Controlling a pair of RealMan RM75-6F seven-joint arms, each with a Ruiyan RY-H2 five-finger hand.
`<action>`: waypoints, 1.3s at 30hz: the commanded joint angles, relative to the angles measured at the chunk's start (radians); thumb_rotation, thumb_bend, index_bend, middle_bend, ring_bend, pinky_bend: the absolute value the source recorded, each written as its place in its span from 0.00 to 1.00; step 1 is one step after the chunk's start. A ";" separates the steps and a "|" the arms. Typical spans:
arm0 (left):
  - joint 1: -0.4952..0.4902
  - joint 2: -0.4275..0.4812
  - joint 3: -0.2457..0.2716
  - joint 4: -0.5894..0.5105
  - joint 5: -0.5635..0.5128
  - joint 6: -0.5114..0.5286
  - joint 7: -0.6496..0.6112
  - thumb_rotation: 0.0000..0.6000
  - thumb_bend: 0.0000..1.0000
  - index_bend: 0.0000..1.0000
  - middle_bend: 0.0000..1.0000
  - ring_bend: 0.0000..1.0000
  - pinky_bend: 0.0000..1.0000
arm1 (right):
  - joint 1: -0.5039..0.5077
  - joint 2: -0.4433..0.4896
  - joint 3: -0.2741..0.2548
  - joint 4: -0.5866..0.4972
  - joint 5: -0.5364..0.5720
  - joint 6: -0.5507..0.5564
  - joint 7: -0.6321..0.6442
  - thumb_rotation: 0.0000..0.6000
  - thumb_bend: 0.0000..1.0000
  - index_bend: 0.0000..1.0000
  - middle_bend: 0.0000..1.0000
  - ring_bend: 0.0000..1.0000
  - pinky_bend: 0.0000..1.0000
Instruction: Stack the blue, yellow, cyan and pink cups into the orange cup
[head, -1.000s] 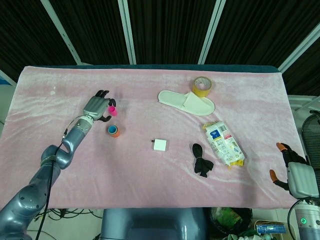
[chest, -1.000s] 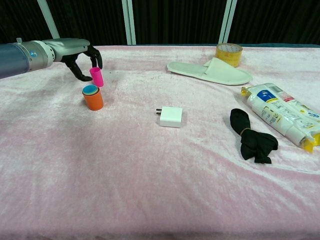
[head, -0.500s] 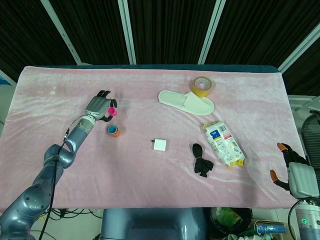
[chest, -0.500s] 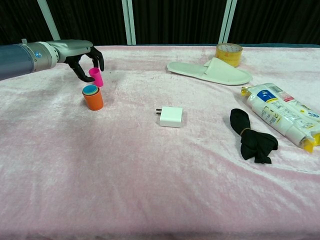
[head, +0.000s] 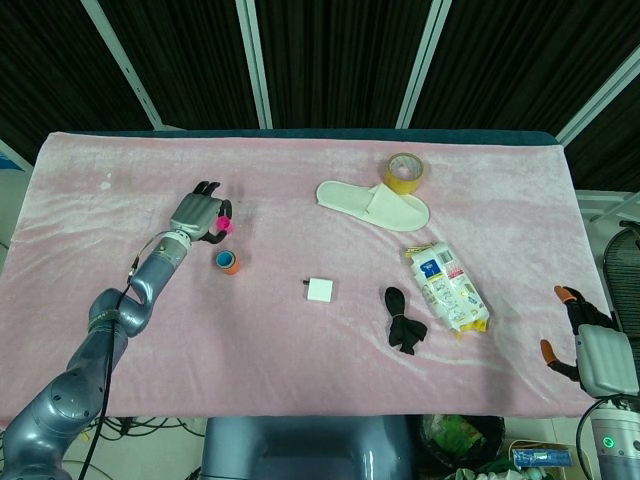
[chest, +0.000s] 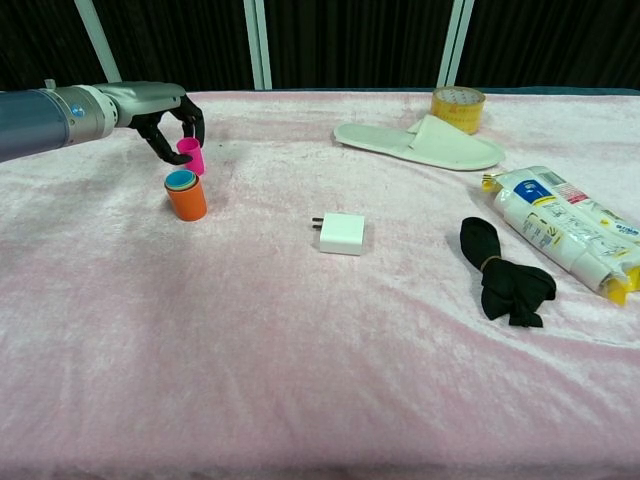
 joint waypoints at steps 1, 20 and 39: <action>0.000 0.000 0.000 0.000 0.000 0.001 0.001 1.00 0.40 0.46 0.51 0.00 0.00 | 0.000 0.000 0.000 0.000 0.001 -0.001 0.001 1.00 0.30 0.14 0.10 0.17 0.24; 0.121 0.328 -0.008 -0.455 0.016 0.362 0.114 1.00 0.40 0.46 0.51 0.00 0.00 | 0.001 -0.003 -0.001 0.000 -0.005 0.002 -0.006 1.00 0.30 0.14 0.10 0.17 0.24; 0.173 0.544 0.026 -0.892 -0.004 0.280 0.261 1.00 0.40 0.46 0.51 0.00 0.00 | -0.002 -0.004 -0.001 0.001 -0.008 0.010 -0.010 1.00 0.30 0.14 0.10 0.17 0.24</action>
